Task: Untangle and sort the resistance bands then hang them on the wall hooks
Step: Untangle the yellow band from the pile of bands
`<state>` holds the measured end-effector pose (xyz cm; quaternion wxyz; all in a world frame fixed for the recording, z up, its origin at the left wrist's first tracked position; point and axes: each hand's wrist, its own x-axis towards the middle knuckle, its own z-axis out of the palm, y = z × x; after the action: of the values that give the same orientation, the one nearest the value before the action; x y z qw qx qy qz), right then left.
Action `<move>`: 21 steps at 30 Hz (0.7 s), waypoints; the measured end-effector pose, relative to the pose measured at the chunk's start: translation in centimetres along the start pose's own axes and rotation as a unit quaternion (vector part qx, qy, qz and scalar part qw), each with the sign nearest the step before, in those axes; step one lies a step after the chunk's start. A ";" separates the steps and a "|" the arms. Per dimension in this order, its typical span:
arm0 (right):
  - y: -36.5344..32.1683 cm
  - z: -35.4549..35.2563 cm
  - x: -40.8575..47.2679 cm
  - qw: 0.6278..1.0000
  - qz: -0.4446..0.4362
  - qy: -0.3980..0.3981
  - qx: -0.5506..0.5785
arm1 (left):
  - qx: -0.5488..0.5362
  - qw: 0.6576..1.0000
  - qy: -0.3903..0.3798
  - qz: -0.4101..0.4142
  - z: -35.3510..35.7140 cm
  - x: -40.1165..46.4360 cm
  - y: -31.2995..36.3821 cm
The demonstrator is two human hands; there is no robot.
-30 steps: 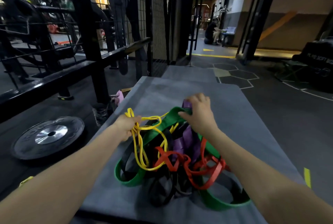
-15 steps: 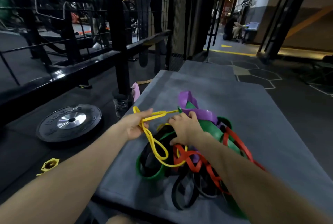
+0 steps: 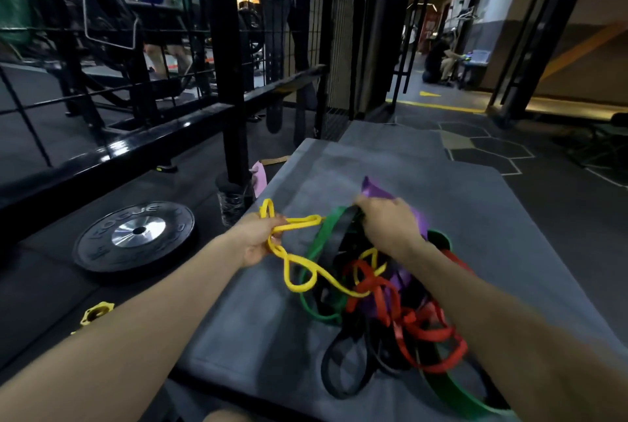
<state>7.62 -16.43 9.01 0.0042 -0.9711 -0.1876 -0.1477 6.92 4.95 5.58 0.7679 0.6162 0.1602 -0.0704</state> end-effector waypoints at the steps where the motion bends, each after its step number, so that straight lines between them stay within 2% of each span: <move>1: 0.8 -1.2 -0.2 0.998 0.044 0.004 0.040 | 0.011 1.000 -0.006 0.007 0.5 -0.1 0.2; 4: 3.7 -3.5 -0.4 0.980 0.153 0.038 0.123 | 0.086 0.996 -0.009 0.035 1.8 -0.5 0.8; 8: 7.5 -5.0 -0.9 0.953 0.229 0.075 0.186 | 0.170 0.983 0.011 0.071 2.7 -0.3 1.8; 15: 12.8 -6.7 -3.0 0.890 0.385 0.095 0.225 | 0.249 0.949 0.149 0.127 3.0 1.4 2.4; 19: 14.6 -6.3 -3.6 0.853 0.440 0.109 0.258 | 0.230 0.931 0.259 0.118 3.6 2.7 2.2; 21: 14.9 -5.7 -4.0 0.846 0.453 0.110 0.259 | 0.209 0.940 0.251 0.099 4.2 2.7 1.9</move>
<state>7.94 -32.11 13.99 0.3425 -0.8889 0.2439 -0.1817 10.71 1.55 7.24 0.5599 0.7733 0.2675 0.1305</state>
